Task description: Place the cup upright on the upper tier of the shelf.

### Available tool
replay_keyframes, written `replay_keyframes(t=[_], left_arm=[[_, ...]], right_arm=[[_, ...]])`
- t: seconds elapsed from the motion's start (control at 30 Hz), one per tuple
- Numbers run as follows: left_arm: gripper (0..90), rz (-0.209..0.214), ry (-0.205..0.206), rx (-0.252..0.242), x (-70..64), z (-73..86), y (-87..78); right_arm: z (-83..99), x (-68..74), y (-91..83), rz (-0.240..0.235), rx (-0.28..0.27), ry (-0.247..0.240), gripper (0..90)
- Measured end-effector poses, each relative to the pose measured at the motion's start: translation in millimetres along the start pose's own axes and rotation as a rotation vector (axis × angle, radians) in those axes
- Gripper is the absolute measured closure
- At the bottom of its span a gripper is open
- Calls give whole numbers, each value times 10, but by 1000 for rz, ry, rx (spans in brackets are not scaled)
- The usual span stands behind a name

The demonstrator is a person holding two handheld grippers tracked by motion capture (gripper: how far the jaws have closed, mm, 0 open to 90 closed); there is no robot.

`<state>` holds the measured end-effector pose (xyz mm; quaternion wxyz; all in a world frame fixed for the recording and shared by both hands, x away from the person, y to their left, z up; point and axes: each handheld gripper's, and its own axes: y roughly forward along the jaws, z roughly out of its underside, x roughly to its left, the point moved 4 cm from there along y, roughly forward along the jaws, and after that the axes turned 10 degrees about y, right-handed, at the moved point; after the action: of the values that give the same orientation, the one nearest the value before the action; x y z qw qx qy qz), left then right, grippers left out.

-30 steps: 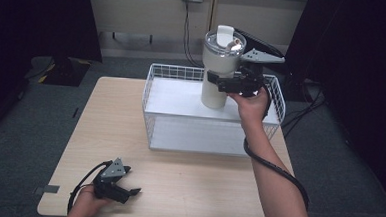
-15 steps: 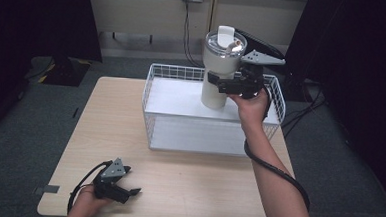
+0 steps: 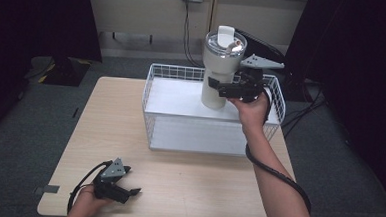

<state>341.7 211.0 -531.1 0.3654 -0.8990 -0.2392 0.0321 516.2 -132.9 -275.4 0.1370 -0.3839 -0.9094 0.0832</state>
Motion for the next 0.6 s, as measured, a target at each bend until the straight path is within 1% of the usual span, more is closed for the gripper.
replay_keyframes(t=[0.07,0.17,0.27,0.4,0.43,0.5,0.53,0.6], left_arm=[[127,0,0,0,0,0,0],[127,0,0,0,0,0,0],[127,0,0,0,0,0,0],[127,0,0,0,0,0,0],[127,0,0,0,0,0,1],[127,-1,0,0,0,0,1],[127,0,0,0,0,0,0],[127,0,0,0,0,0,0]], right_arm=[[20,-18,-8,-11,7,7,94],[35,-16,-19,-7,5,0,95],[74,-17,-20,7,25,-20,96],[106,-28,-47,-1,33,-11,97],[117,-35,-55,3,38,-9,96],[134,-44,-81,-3,35,-5,96],[145,-54,-115,5,35,-9,96],[148,-59,-132,6,37,-10,97]])
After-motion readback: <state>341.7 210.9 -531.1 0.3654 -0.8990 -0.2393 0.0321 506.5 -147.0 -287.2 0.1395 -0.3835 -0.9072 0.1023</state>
